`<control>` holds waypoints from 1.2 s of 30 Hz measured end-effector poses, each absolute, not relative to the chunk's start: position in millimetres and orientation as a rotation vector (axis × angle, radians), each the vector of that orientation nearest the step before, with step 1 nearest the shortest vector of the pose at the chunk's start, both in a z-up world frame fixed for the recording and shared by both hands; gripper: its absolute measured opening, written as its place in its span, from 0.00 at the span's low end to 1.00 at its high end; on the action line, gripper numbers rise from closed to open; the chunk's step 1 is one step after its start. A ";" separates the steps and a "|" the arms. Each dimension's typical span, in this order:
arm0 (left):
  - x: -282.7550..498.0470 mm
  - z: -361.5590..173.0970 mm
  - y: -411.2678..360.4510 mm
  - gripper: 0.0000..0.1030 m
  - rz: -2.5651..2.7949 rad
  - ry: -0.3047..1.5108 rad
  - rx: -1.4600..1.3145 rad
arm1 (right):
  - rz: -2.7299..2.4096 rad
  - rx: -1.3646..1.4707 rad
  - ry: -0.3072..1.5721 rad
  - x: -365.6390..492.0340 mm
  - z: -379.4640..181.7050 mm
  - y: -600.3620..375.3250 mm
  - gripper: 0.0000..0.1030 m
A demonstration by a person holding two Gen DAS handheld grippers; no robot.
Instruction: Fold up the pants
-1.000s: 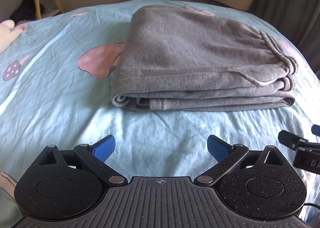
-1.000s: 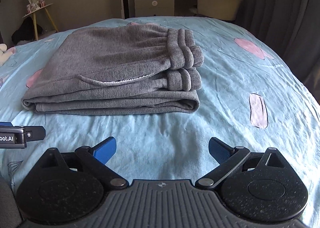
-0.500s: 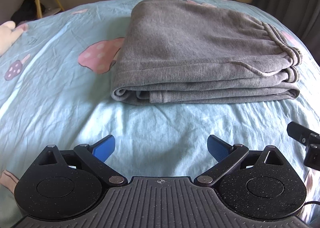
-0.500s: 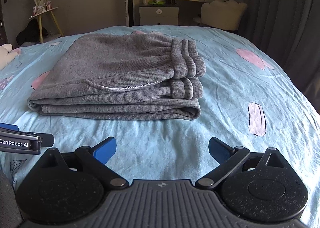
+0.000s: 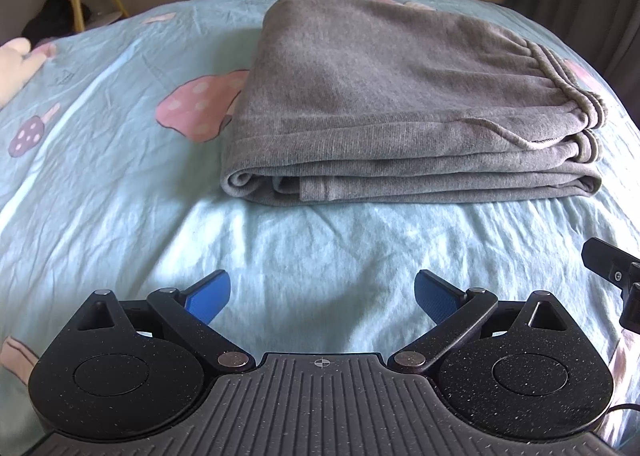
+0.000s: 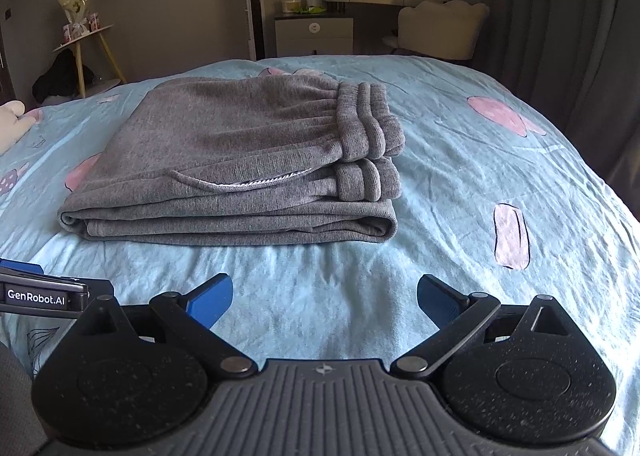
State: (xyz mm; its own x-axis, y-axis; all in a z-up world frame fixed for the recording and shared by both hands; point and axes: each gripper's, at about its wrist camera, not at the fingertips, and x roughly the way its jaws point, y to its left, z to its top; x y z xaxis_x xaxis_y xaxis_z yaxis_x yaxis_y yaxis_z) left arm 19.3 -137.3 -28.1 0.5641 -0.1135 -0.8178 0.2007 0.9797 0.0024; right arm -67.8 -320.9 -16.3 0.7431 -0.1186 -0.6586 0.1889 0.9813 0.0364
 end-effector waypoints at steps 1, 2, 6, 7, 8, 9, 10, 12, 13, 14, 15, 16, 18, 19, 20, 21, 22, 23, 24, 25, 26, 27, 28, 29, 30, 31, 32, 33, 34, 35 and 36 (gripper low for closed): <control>19.3 -28.1 -137.3 0.98 -0.185 0.954 0.099 | -0.169 0.105 0.713 -67.9 -16.0 -321.2 0.96; 19.4 -28.2 -137.4 0.98 -0.185 0.955 0.099 | -0.168 0.108 0.713 -67.9 -16.0 -321.5 0.96; 20.0 -28.6 -137.7 0.98 -0.186 0.957 0.097 | -0.169 0.114 0.715 -67.9 -16.3 -322.2 0.96; 19.9 -28.8 -137.8 0.98 -0.186 0.958 0.096 | -0.170 0.113 0.715 -68.0 -16.4 -322.1 0.96; 20.0 -28.8 -137.8 0.98 -0.187 0.958 0.095 | -0.169 0.113 0.715 -68.0 -16.4 -322.4 0.96; 19.9 -28.9 -137.6 0.98 -0.188 0.958 0.095 | -0.168 0.114 0.715 -68.0 -16.4 -322.4 0.96; 19.8 -28.9 -137.6 0.98 -0.189 0.959 0.094 | -0.168 0.115 0.717 -67.8 -16.6 -322.8 0.96; 19.7 -29.1 -137.8 0.98 -0.190 0.960 0.093 | -0.167 0.115 0.717 -67.9 -16.6 -322.6 0.96; 19.8 -29.2 -137.6 0.98 -0.191 0.960 0.092 | -0.167 0.115 0.717 -67.9 -16.6 -322.5 0.96; 20.1 -29.2 -137.4 0.98 -0.191 0.961 0.092 | -0.168 0.115 0.716 -68.1 -16.6 -322.5 0.96; 20.1 -29.2 -137.4 0.98 -0.191 0.961 0.092 | -0.167 0.115 0.716 -68.1 -16.6 -322.5 0.96; 20.0 -29.1 -137.5 0.98 -0.191 0.961 0.091 | -0.166 0.115 0.715 -68.3 -16.4 -322.0 0.96; 20.0 -29.2 -137.5 0.98 -0.191 0.960 0.091 | -0.165 0.114 0.715 -68.3 -16.5 -321.6 0.96; 20.0 -29.2 -137.5 0.98 -0.191 0.961 0.091 | -0.164 0.112 0.715 -68.3 -16.4 -321.4 0.96; 19.9 -29.1 -137.5 0.98 -0.191 0.960 0.091 | -0.163 0.112 0.716 -68.2 -16.5 -321.4 0.96; 20.0 -29.0 -137.5 0.98 -0.191 0.960 0.090 | -0.162 0.111 0.716 -68.2 -16.6 -321.2 0.96; 19.7 -29.0 -137.8 0.98 -0.191 0.960 0.090 | -0.161 0.110 0.715 -68.4 -16.6 -321.0 0.96; 19.5 -28.9 -138.1 0.98 -0.192 0.960 0.089 | -0.160 0.109 0.715 -68.5 -16.5 -320.8 0.96; 19.5 -29.0 -138.1 0.98 -0.192 0.960 0.089 | -0.159 0.109 0.716 -68.5 -16.6 -320.6 0.96; 19.5 -29.0 -138.0 0.98 -0.192 0.960 0.089 | -0.159 0.109 0.716 -68.6 -16.5 -320.5 0.96; 19.6 -28.9 -138.0 0.98 -0.191 0.960 0.090 | -0.159 0.109 0.716 -68.6 -16.4 -320.5 0.96; 19.6 -28.8 -137.9 0.98 -0.192 0.960 0.090 | -0.159 0.110 0.716 -68.7 -16.4 -320.4 0.96; 19.7 -28.8 -137.8 0.98 -0.192 0.960 0.089 | -0.158 0.111 0.716 -68.6 -16.6 -320.4 0.96; 19.7 -28.7 -137.9 0.98 -0.192 0.960 0.089 | -0.158 0.111 0.717 -68.8 -16.6 -320.2 0.96; 19.6 -28.7 -137.9 0.98 -0.192 0.960 0.089 | -0.158 0.112 0.717 -68.7 -16.7 -320.1 0.96; 19.7 -28.6 -137.9 0.98 -0.192 0.960 0.089 | -0.158 0.111 0.717 -68.8 -16.6 -320.2 0.96; 19.7 -28.8 -137.8 0.98 -0.193 0.960 0.087 | -0.157 0.112 0.717 -68.8 -16.6 -320.3 0.96; 19.6 -28.9 -138.0 0.98 -0.195 0.960 0.085 | -0.157 0.111 0.716 -68.7 -16.7 -320.4 0.96; 19.5 -28.8 -138.0 0.98 -0.197 0.960 0.083 | -0.157 0.110 0.716 -68.8 -16.8 -320.2 0.96; 19.5 -28.7 -138.0 0.98 -0.199 0.961 0.080 | -0.157 0.110 0.716 -68.8 -16.8 -320.1 0.96; 19.4 -28.7 -138.3 0.98 -0.199 0.961 0.079 | -0.157 0.111 0.716 -68.9 -16.8 -320.2 0.96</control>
State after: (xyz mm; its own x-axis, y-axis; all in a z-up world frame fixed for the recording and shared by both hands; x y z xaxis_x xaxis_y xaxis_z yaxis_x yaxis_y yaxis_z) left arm 19.4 -138.3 -28.7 0.5564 -0.1333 -0.8202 0.2028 0.9790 -0.0215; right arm -68.9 -320.2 -16.8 0.7437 -0.1054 -0.6602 0.1809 0.9824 0.0470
